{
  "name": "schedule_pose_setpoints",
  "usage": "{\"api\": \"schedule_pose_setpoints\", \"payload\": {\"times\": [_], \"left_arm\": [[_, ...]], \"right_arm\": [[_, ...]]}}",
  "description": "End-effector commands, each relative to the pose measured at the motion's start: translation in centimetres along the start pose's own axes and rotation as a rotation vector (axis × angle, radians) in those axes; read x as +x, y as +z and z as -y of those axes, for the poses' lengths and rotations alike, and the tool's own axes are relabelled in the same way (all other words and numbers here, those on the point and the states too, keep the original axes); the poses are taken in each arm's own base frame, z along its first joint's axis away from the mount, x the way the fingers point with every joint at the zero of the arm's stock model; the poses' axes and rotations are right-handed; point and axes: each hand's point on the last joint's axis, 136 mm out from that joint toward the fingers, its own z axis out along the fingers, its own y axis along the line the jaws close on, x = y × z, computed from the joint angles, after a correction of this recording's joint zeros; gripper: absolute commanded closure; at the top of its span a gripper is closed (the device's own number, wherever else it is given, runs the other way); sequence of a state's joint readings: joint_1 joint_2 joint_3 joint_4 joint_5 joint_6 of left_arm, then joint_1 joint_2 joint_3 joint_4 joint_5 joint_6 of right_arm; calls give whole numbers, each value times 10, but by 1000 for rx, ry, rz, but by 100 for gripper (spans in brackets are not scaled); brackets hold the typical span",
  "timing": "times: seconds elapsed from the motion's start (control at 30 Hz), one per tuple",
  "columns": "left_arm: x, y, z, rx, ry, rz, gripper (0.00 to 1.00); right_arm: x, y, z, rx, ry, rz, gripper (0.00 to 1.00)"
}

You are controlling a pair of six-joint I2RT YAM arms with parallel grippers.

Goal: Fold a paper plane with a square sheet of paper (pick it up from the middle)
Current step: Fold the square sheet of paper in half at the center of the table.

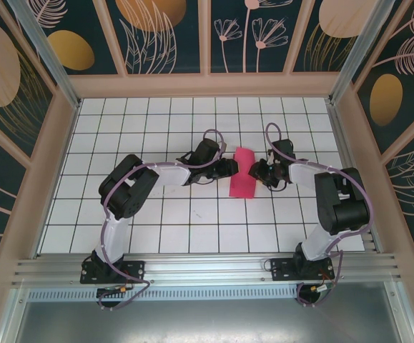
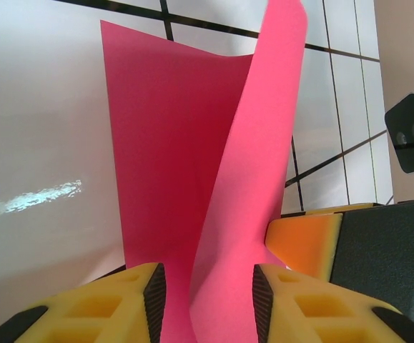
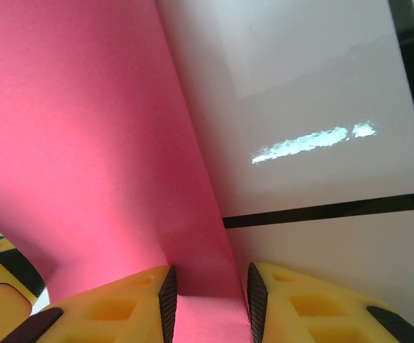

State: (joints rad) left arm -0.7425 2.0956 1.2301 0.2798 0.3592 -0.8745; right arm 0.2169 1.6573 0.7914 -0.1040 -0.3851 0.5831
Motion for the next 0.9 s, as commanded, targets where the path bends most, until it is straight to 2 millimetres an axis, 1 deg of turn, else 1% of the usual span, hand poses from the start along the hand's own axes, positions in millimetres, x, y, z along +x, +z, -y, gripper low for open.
{"api": "schedule_pose_setpoints", "payload": {"times": [0.0,0.13,0.3,0.37,0.53,0.67,0.73,0.8,0.87], "left_arm": [[6,8,-3,15,-8,-21,62],[5,11,1,41,-9,-24,71],[3,14,-2,28,-5,-16,79],[2,14,-4,19,1,-8,84],[-4,13,-7,15,20,2,87],[-5,16,-6,23,52,-6,91],[-4,19,-9,11,65,-17,92],[-3,22,-14,-4,73,-26,95],[-4,22,-15,-7,77,-23,96]], "right_arm": [[-4,-4,1,0,9,27,64],[-4,-4,1,-2,6,25,64],[-4,-4,1,3,4,24,64],[-4,-5,1,3,0,23,64],[-5,-9,-1,8,-23,25,60],[-9,-20,-10,-14,-60,35,57],[-10,-25,-11,-15,-72,41,55],[-9,-28,-11,-18,-78,35,54],[-6,-29,-10,-18,-78,28,54]]}}
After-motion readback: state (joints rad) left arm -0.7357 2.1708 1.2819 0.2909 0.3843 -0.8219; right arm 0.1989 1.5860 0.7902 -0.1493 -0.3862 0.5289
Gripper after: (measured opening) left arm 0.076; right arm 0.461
